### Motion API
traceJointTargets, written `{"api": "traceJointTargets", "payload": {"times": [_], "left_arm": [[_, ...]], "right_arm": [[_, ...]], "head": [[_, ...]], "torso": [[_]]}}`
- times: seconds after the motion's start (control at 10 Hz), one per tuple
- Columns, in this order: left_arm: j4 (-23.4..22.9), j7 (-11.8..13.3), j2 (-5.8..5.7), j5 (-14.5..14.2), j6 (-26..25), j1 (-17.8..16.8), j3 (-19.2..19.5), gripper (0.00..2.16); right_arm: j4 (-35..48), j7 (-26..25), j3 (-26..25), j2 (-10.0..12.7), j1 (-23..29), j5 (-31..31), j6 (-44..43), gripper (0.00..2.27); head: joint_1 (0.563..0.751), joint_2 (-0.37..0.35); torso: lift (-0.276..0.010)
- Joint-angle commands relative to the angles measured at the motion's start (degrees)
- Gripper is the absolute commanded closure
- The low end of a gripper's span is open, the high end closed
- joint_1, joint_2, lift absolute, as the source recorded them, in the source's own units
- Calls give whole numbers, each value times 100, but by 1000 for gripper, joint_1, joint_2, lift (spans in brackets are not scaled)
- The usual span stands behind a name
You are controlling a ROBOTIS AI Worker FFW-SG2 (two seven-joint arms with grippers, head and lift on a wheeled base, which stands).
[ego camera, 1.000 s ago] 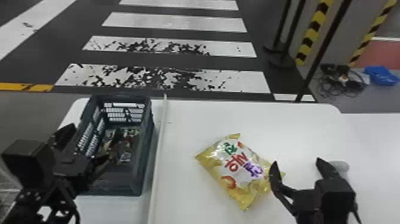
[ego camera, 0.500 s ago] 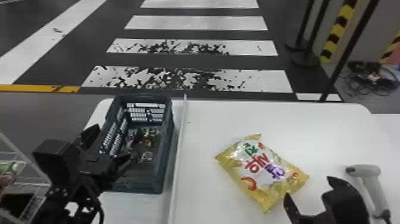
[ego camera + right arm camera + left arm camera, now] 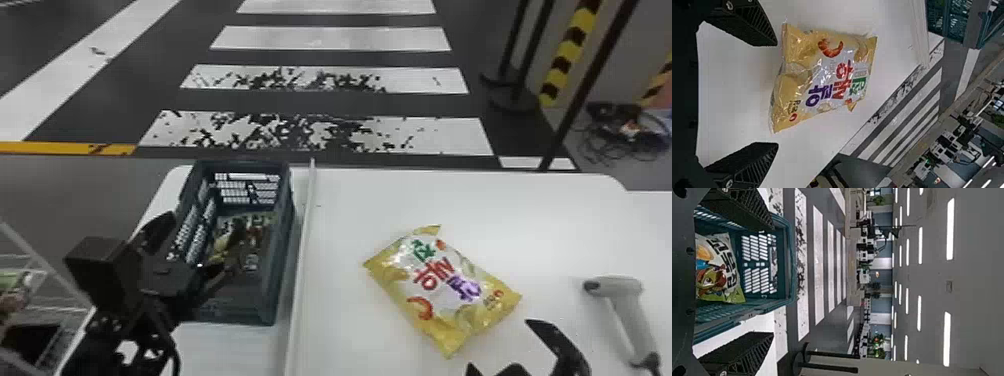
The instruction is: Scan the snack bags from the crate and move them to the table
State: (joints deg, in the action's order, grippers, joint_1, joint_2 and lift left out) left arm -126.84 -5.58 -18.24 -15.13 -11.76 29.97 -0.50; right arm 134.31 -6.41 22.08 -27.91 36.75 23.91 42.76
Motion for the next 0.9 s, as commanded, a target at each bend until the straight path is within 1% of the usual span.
{"api": "traceJointTargets", "payload": {"times": [0.0, 0.1, 0.2, 0.3, 0.4, 0.5, 0.7, 0.8], "left_arm": [[10, 13, 5, -7, 2, -17, -38, 36], [10, 22, 5, 1, 2, -26, -56, 36], [10, 22, 5, 1, 2, -17, -73, 36], [10, 31, 5, 10, 2, 0, -82, 36], [19, 48, -4, 19, 2, 27, -91, 36], [19, 48, -13, 28, 2, 44, -82, 36], [10, 57, -21, 36, 2, 44, -82, 36], [10, 57, -21, 36, 2, 62, -82, 36]], "right_arm": [[-151, -229, 420, -171, -63, 360, -149, 100], [-274, -361, 561, -223, -98, 527, -413, 103], [-362, -440, 693, -294, -221, 580, -448, 107], [-555, -668, 895, -311, -353, 659, -624, 107], [-871, -826, 1211, -302, -511, 835, -747, 103], [-1144, -897, 1457, -302, -643, 931, -835, 103], [-1513, -958, 1659, -302, -827, 975, -1063, 110], [-1724, -993, 1765, -311, -986, 993, -1098, 144]], "head": [[695, 68], [695, 80], [695, 93], [695, 102], [695, 106], [695, 120], [695, 162], [695, 168]], "torso": [[-95], [-95], [-95], [-95], [-95], [-95], [-95], [-95]]}}
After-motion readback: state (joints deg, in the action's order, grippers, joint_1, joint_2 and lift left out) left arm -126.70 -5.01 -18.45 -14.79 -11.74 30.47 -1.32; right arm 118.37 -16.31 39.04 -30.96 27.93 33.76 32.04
